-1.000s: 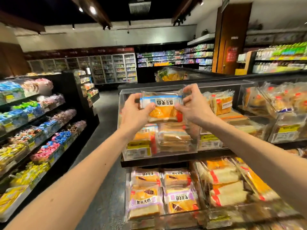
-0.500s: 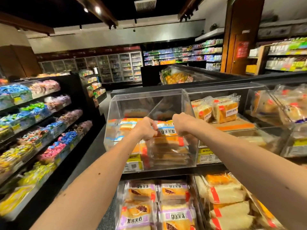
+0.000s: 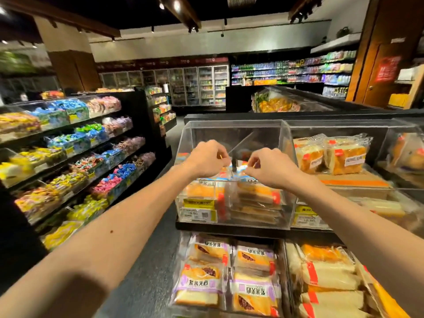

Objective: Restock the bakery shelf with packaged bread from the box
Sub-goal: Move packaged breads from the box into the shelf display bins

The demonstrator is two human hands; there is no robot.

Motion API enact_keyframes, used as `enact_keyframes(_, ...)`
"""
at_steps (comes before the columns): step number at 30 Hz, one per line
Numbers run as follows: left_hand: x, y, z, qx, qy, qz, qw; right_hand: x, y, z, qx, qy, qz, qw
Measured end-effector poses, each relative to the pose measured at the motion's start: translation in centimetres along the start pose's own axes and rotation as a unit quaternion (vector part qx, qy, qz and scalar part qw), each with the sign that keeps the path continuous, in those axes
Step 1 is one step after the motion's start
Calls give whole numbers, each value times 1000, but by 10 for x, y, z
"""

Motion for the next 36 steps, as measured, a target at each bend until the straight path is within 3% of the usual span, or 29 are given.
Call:
enact_keyframes(5,-110,80,-14,59,-49,104,992,-62,0,-95,104,164,77,978)
enact_keyframes(9,-254,113,-76,103,64,100,988,-131,-53,-211,154,298,12,942)
enact_keyframes(13,-426,129,-144,167,212,90,959,-234,-122,-352,156,453,-87,873)
enact_keyframes(16,-573,130,-179,169,366,108,909,-335,-168,-443,150,543,-152,812)
enact_keyframes(19,-706,125,-189,169,456,140,863,-440,-195,-520,126,621,-204,746)
enact_keyframes(22,-836,111,-205,100,561,139,810,-539,-209,-583,81,680,-222,694)
enact_keyframes(26,-960,90,-232,51,636,176,749,-623,-228,-641,48,714,-226,661)
enact_keyframes(36,-1171,76,-294,-78,771,287,563,-742,-302,-756,-4,677,-419,605)
Point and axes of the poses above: each hand's wrist, its own x-axis towards the middle knuckle, its own y-axis out of the back of the hand, z = x × y, the point moved 9 cm from there along x, towards the middle knuckle, and after that the axes turned 13 degrees about -x, right-handed, at the moved point
